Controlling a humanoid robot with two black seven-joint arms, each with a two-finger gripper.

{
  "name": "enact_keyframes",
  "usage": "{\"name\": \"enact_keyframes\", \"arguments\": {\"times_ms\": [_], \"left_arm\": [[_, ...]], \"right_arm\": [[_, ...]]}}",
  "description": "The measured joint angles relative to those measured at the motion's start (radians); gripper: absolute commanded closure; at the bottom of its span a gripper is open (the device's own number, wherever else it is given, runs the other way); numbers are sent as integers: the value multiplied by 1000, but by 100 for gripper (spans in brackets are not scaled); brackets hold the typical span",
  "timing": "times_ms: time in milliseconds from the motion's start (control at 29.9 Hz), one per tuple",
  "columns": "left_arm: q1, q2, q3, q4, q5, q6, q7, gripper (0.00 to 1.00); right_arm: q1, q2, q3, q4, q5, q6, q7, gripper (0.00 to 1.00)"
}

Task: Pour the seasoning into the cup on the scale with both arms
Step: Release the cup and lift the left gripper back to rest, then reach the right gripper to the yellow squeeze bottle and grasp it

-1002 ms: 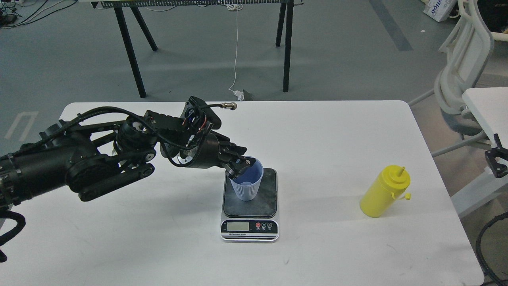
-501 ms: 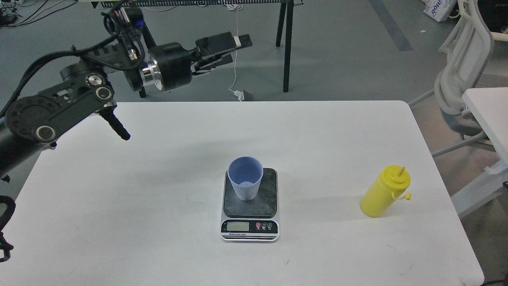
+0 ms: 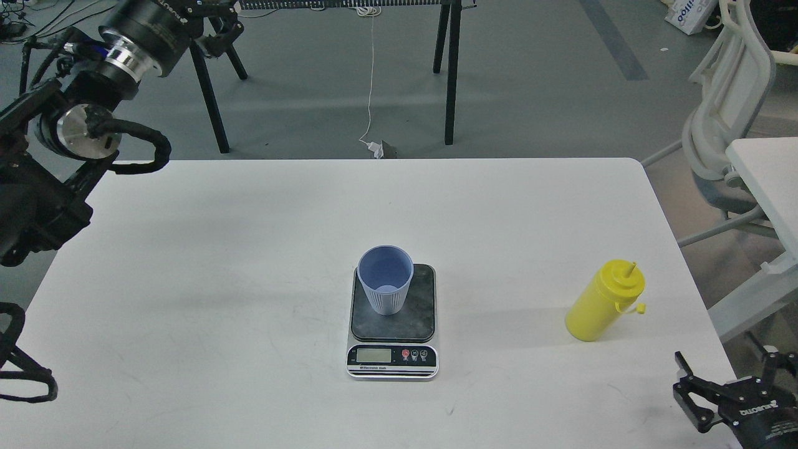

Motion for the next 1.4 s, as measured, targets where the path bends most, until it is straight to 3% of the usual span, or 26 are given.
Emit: {"name": "enact_keyframes", "arguments": {"times_ms": [267, 601, 1403], "left_arm": [[35, 6, -71, 66, -58, 6, 56, 0], [57, 13, -92, 74, -62, 6, 67, 0], [57, 34, -94, 74, -63, -2, 68, 0]], "right_arm": [[59, 218, -43, -7, -79, 0, 0, 1], [168, 312, -84, -80, -86, 0, 1, 2], [282, 374, -26, -196, -72, 0, 15, 6]]}}
